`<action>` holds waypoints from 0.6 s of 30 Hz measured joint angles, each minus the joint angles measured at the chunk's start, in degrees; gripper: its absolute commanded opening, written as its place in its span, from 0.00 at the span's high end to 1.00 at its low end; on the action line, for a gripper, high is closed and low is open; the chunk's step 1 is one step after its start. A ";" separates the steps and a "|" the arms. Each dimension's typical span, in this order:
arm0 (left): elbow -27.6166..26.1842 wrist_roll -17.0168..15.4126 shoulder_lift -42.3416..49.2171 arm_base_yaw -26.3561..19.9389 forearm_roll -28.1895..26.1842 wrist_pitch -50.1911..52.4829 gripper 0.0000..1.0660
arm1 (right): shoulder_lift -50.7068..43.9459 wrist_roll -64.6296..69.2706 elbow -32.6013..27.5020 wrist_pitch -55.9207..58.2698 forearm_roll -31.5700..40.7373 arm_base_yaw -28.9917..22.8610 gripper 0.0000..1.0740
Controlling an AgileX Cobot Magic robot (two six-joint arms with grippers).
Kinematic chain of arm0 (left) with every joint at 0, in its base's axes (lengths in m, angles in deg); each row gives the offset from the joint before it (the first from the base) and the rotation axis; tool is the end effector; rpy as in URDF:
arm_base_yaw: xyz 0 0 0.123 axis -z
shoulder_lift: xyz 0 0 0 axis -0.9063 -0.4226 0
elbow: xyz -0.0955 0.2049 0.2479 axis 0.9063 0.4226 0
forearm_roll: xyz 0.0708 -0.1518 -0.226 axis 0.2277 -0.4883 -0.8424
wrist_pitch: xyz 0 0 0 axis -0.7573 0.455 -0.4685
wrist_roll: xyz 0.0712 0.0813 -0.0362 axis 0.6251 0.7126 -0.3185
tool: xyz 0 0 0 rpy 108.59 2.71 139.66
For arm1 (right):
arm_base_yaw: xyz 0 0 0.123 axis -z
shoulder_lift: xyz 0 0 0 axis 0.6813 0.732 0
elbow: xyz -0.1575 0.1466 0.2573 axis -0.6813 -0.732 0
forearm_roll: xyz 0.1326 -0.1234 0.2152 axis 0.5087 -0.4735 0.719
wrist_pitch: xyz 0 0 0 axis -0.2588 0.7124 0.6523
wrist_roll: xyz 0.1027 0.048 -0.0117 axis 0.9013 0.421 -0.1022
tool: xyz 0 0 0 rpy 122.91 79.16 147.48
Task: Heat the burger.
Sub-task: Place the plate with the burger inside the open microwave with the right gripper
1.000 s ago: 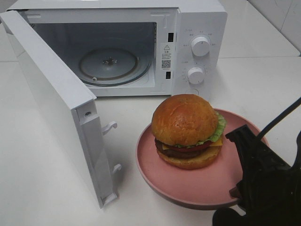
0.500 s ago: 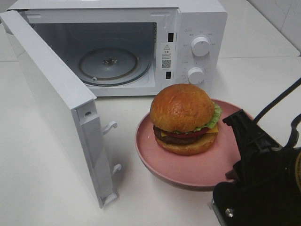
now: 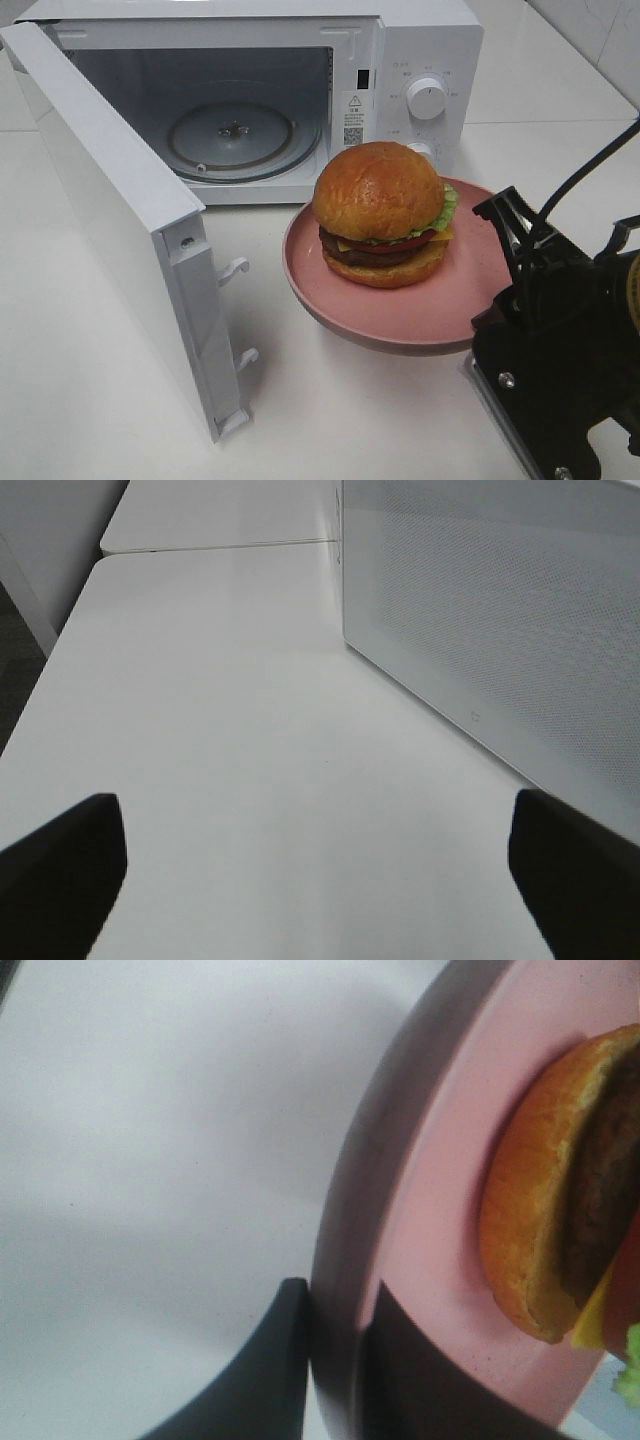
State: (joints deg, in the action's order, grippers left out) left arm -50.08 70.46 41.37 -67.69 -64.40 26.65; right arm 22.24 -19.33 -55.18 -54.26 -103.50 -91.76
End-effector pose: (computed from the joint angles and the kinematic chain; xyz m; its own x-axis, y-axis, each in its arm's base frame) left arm -0.0090 -0.0073 0.2834 -0.4299 0.0703 -0.9001 0.0466 0.9974 0.0556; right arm 0.1616 0.1440 0.2246 0.5619 -0.8206 0.1039 -0.6044 -0.4931 -0.6257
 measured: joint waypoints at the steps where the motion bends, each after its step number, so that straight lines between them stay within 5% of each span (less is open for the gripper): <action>1: 0.00 0.00 0.00 0.00 0.00 0.00 0.10 | 0.00 -2.12 0.00 -0.34 1.38 0.97 1.00; 18: 0.00 0.00 0.00 0.00 0.00 0.00 0.10 | 1.55 -38.90 0.00 -5.33 32.89 12.03 1.00</action>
State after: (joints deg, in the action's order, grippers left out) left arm -50.08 70.46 41.37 -67.69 -64.40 26.65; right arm 23.78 -58.23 -55.18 -59.59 -70.61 -79.73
